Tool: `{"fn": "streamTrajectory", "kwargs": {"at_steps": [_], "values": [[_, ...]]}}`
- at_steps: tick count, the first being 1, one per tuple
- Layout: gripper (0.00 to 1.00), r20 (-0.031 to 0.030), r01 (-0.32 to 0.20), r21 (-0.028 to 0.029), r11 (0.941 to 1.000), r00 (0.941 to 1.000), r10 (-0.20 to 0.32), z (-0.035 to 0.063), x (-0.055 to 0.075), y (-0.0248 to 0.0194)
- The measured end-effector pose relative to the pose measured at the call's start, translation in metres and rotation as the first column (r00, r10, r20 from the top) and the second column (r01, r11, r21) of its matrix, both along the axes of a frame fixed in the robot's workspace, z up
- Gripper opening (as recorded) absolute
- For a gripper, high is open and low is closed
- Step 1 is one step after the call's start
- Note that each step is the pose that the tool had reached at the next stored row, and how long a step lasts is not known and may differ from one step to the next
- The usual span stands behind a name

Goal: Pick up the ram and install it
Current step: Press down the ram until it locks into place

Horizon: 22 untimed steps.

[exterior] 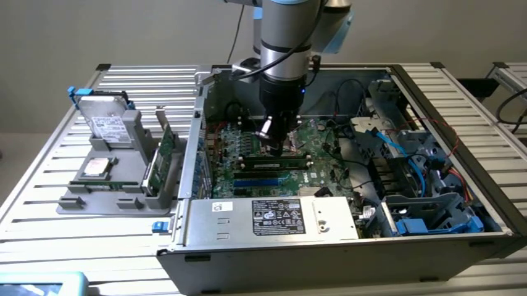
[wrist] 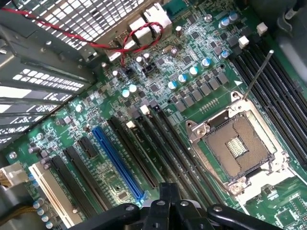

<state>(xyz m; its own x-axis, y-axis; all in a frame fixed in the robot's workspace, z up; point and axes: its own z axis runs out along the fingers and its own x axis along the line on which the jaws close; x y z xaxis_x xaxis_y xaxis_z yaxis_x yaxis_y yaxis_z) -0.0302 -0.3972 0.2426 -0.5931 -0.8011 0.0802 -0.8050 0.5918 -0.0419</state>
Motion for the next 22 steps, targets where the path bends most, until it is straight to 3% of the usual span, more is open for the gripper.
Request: {"fn": "streamTrajectory", "kwargs": {"at_steps": [4, 9, 22], "values": [[0.11, 0.0014, 0.056, 0.0001, 0.9984, 0.9984, -0.056, 0.0, 0.0, 0.0], [0.11, 0.0022, 0.127, 0.0001, 0.9919, 0.9919, -0.127, 0.0, 0.0, 0.0], [0.11, 0.0043, 0.282, 0.0006, 0.9595, 0.9594, -0.282, 0.0, 0.0, 0.0]]}}
